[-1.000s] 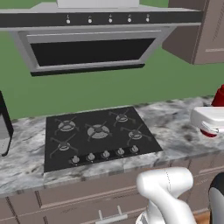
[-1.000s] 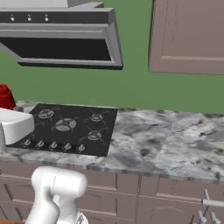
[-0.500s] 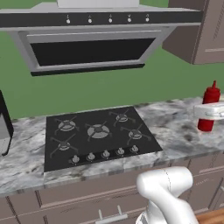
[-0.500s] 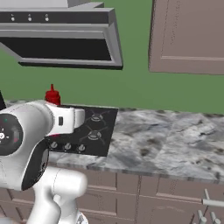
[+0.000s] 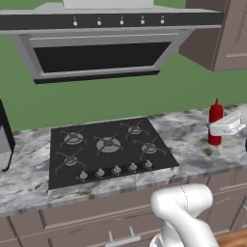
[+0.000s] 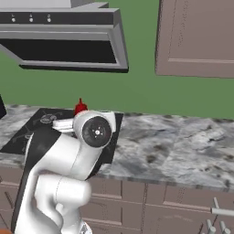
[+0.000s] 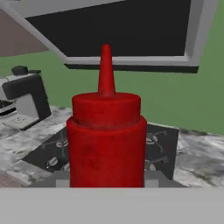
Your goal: Collect the turmeric, ketchup, and shaker from the cabinet and place them next to the stove.
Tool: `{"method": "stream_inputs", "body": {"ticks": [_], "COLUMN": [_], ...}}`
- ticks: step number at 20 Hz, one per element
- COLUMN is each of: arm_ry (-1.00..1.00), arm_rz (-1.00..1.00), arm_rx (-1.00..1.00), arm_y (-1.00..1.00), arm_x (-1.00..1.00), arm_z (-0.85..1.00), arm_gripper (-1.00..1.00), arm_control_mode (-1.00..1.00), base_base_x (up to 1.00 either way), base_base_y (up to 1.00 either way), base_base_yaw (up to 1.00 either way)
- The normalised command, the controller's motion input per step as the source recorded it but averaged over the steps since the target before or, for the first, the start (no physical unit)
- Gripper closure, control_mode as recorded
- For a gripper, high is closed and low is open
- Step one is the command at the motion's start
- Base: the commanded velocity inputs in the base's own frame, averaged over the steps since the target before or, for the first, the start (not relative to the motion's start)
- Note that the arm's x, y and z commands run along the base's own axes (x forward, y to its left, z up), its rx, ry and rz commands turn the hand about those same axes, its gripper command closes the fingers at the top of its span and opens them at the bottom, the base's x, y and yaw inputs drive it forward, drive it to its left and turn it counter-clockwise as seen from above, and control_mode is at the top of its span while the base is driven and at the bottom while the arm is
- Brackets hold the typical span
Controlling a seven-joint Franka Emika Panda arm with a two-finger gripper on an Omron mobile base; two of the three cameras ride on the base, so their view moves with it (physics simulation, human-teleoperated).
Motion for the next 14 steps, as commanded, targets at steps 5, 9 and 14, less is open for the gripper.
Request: {"method": "stream_inputs", "body": {"ticks": [5, 9, 14], "arm_ry": [-0.12, -0.13, -0.03], "arm_rz": [0.2, 0.12, 0.01], "arm_rx": [0.0, 0.02, 0.0], "arm_y": [-0.13, -0.23, -0.36], "arm_x": [0.55, 0.46, 0.32], "arm_z": [-0.54, -0.15, -0.18], "arm_gripper": [1.0, 1.0, 1.0], "arm_control_mode": [-1.0, -1.0, -1.0], "base_base_x": [0.0, 0.0, 0.0], "base_base_y": [0.0, 0.0, 0.0], "base_base_yaw": [0.0, 0.0, 0.0]}}
